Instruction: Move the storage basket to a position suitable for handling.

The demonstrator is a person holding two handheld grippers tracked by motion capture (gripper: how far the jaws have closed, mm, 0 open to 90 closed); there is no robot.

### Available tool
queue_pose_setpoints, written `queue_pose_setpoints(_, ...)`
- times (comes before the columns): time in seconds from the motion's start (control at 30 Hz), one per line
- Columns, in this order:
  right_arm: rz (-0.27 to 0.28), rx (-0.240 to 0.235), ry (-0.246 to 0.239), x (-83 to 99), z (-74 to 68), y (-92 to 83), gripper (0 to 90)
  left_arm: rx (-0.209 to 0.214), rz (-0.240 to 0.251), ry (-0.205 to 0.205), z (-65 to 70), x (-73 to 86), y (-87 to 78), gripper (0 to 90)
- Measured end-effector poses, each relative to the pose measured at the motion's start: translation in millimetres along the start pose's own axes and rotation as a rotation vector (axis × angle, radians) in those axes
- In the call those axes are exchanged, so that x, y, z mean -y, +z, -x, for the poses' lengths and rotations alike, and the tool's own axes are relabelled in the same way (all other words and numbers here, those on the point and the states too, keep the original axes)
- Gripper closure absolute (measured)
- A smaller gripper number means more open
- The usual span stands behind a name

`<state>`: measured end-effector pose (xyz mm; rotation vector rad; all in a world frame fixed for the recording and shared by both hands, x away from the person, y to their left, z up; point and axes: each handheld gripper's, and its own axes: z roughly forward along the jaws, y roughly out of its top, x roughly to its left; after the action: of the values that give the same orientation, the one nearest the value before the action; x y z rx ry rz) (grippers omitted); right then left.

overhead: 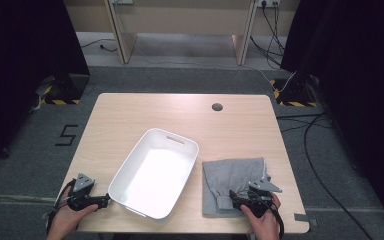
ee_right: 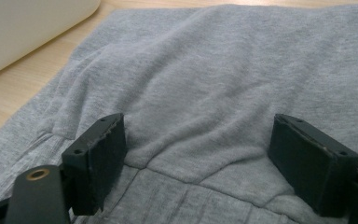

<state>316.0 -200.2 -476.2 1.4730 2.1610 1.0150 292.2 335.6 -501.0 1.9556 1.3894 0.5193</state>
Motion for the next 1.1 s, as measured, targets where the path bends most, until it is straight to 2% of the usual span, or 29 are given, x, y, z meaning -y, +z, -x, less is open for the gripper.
queue_pose_setpoints(0.13, -0.008, -0.023, -0.016, -6.0, 2.4, -4.0, 19.6, 0.0, 0.002, -0.005, 0.0, 0.8, -1.4, 13.2)
queue_pose_setpoints(0.2, 0.031, -0.033, -0.03, -12.3, 3.2, -11.1, 19.0, 0.003, 0.007, -0.015, -0.4, 2.5, -3.8, 14.4)
queue_pose_setpoints(0.23, 0.053, -0.029, -0.039, -14.5, 3.4, -14.2, 18.9, 0.02, 0.02, -0.058, -0.8, 5.8, -8.4, 14.7)
queue_pose_setpoints(0.27, 0.053, -0.029, -0.039, -14.5, 3.4, -14.2, 18.9, 0.02, 0.02, -0.058, -0.8, 5.8, -8.4, 14.7)
queue_pose_setpoints(0.33, 0.061, -0.03, -0.048, -17.5, 2.5, -17.8, 18.9, 0.048, 0.014, -0.088, 3.0, 9.3, -16.7, 15.0)
queue_pose_setpoints(0.37, 0.063, -0.031, -0.052, -17.6, 2.3, -18.1, 18.9, 0.063, 0.022, -0.076, 8.4, 11.6, -23.2, 14.9)
queue_pose_setpoints(0.4, 0.063, -0.033, -0.055, -17.7, 2.1, -18.2, 18.9, 0.063, 0.022, -0.076, 8.4, 11.6, -23.2, 14.9)
queue_pose_setpoints(0.43, 0.061, -0.041, -0.055, -17.6, 1.3, -17.7, 18.9, 0.063, 0.024, -0.053, 16.6, 13.8, -31.4, 14.9)
queue_pose_setpoints(0.5, 0.063, -0.043, -0.056, -17.5, 1.0, -17.6, 19.1, 0.062, 0.034, -0.038, 21.2, 14.5, -36.7, 14.9)
queue_pose_setpoints(0.6, 0.057, -0.055, -0.058, -14.4, 2.5, -16.2, 19.5, 0.091, 0.067, -0.048, 32.0, 14.2, -47.3, 14.6)
queue_pose_setpoints(0.7, 0.05, -0.056, -0.047, -12.5, 4.0, -15.1, 19.5, 0.1, 0.092, -0.018, 48.0, 11.6, -52.3, 14.6)
queue_pose_setpoints(0.73, 0.05, -0.056, -0.047, -12.5, 4.0, -15.1, 19.5, 0.1, 0.092, -0.018, 48.0, 11.6, -52.3, 14.6)
queue_pose_setpoints(0.83, 0.05, -0.063, -0.057, -12.8, 2.5, -15.7, 19.5, 0.134, 0.115, 0.0, 61.9, 9.9, -53.3, 14.6)
queue_pose_setpoints(0.97, 0.044, -0.068, -0.063, -12.0, 1.6, -14.7, 19.8, 0.154, 0.129, -0.008, 68.6, 8.3, -52.3, 14.6)
queue_pose_setpoints(1.1, 0.035, -0.069, -0.06, -11.0, 2.4, -12.3, 19.9, 0.15, 0.162, 0.005, 74.1, 2.3, -48.6, 14.5)
